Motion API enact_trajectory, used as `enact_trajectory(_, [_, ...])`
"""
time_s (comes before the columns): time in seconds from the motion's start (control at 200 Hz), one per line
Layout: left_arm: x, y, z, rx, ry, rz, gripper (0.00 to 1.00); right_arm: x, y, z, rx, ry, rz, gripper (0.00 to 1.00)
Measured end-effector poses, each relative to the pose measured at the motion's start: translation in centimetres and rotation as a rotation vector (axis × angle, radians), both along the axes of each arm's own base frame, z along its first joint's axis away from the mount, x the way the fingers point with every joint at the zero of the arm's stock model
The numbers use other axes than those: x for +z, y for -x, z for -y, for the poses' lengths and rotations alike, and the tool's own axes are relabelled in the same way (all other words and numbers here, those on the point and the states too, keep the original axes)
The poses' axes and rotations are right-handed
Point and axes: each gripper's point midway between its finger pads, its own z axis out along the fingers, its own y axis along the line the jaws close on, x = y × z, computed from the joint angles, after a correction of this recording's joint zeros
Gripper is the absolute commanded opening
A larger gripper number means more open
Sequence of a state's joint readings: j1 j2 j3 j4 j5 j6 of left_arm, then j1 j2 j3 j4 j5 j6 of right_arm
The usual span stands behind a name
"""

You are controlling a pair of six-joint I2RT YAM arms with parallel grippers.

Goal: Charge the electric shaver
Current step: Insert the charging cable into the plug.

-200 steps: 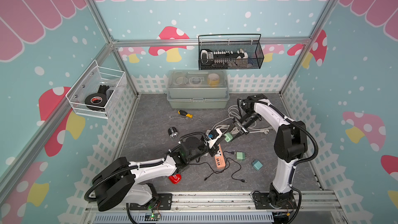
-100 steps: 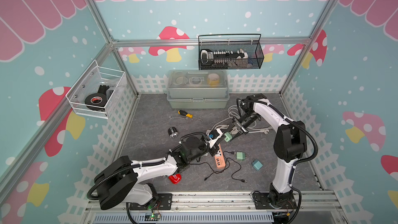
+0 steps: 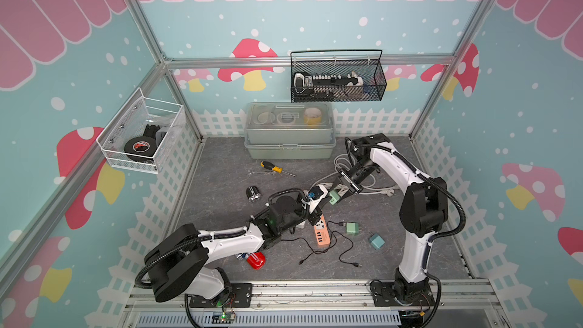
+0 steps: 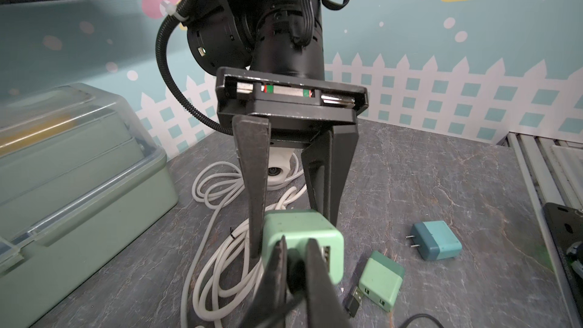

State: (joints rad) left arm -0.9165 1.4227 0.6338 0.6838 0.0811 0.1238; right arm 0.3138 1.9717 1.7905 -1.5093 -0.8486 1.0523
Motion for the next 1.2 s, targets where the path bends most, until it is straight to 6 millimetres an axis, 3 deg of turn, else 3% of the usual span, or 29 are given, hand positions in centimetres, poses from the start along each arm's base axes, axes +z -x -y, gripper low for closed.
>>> enact_trajectory(0.045, [0.3, 0.3, -0.1, 0.000, 0.007, -0.009, 0.67, 0.4, -0.3, -0.4, -0.002, -0.014, 0.006, 0.00])
enact_trajectory(0.255, [0.2, 0.3, -4.0, 0.143, 0.026, -0.128, 0.88, 3.7, -0.7, -3.2, -0.017, -0.104, -0.008, 0.00])
enact_trajectory(0.39, [-0.2, 0.6, -6.0, 0.226, 0.058, -0.245, 0.86, 4.3, -1.7, -4.2, -0.062, -0.127, -0.006, 0.00])
enact_trajectory(0.51, [0.0, 0.3, -7.3, 0.301, 0.142, -0.404, 0.77, 4.0, -3.9, -4.8, -0.123, -0.133, 0.042, 0.00])
enact_trajectory(0.62, [0.9, -0.8, -8.1, 0.370, 0.279, -0.577, 0.71, 2.6, -6.1, -5.6, -0.221, -0.145, 0.100, 0.00])
enact_trajectory(0.805, [1.3, -2.0, -8.9, 0.455, 0.514, -0.809, 0.70, 0.4, -8.8, -7.4, -0.410, -0.179, 0.153, 0.00])
enact_trajectory(0.991, [0.5, -3.8, -10.1, 0.565, 0.599, -0.908, 0.73, 2.0, -10.7, -9.6, -0.475, -0.247, 0.220, 0.00])
enact_trajectory(1.201, [1.8, -6.2, -11.6, 0.640, 0.634, -0.880, 0.73, 3.3, -10.4, -10.2, -0.500, -0.287, 0.238, 0.00])
